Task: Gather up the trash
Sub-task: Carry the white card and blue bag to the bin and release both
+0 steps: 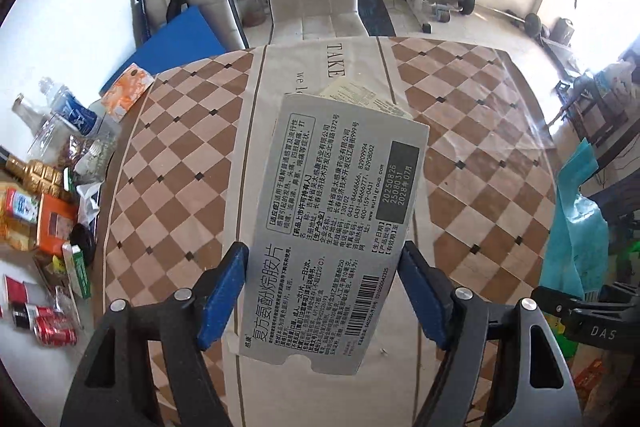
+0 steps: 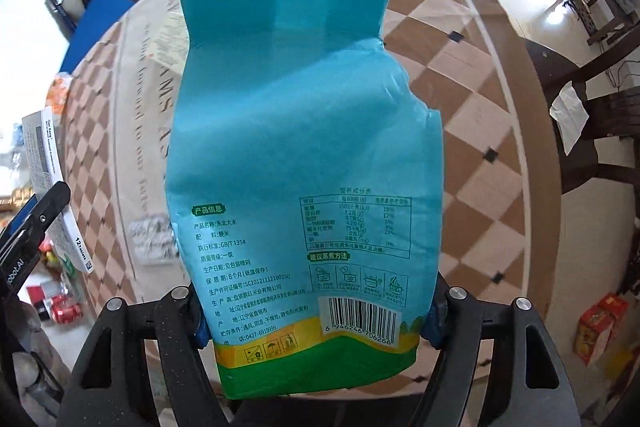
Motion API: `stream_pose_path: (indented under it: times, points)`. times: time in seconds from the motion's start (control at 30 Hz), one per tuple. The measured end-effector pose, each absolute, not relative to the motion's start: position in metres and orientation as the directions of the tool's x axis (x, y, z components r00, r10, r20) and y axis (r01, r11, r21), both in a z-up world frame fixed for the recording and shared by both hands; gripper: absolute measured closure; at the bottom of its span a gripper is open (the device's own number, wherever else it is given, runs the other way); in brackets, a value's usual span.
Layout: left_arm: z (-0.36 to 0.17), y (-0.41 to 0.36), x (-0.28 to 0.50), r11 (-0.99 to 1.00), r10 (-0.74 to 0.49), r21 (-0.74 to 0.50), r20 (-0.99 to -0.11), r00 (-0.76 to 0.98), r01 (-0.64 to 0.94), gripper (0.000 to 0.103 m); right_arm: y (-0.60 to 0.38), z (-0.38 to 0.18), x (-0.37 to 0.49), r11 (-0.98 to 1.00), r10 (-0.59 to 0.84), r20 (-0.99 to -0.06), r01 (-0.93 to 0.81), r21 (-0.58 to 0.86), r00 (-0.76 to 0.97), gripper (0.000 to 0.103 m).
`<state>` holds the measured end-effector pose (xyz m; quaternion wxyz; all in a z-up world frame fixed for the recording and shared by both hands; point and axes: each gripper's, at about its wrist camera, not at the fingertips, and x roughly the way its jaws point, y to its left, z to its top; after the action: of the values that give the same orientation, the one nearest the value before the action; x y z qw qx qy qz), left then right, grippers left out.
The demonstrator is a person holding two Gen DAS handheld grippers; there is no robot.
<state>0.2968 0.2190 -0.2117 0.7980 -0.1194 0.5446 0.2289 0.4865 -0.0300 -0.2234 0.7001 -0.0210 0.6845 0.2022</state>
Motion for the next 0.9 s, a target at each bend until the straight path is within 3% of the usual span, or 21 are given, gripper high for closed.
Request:
stream_pose_path:
  times: [0.27, 0.47, 0.67, 0.9]
  points:
    - [-0.2, 0.112, 0.199, 0.783, 0.211, -0.028, -0.928, 0.308, -0.621, 0.029, -0.082, -0.25, 0.358, 0.831, 0.346, -0.937, -0.449, 0.328, -0.043, 0.027]
    - [-0.242, 0.051, 0.123, 0.726, 0.138, -0.038, -0.97, 0.2, -0.686, 0.029, -0.117, -0.301, 0.277, 0.775, 0.343, -0.927, -0.512, 0.37, -0.151, 0.027]
    - [-0.333, 0.023, 0.065, 0.669, -0.016, -0.08, -0.995, 0.094, -0.739, 0.029, -0.169, -0.379, 0.199, 0.777, 0.222, -0.926, -0.518, 0.357, -0.304, 0.027]
    - [-0.51, 0.007, 0.056, 0.631, -0.252, -0.208, -0.966, 0.056, -0.748, 0.029, -0.192, -0.523, 0.155, 0.801, 0.039, -0.924, -0.541, 0.257, -0.381, 0.027]
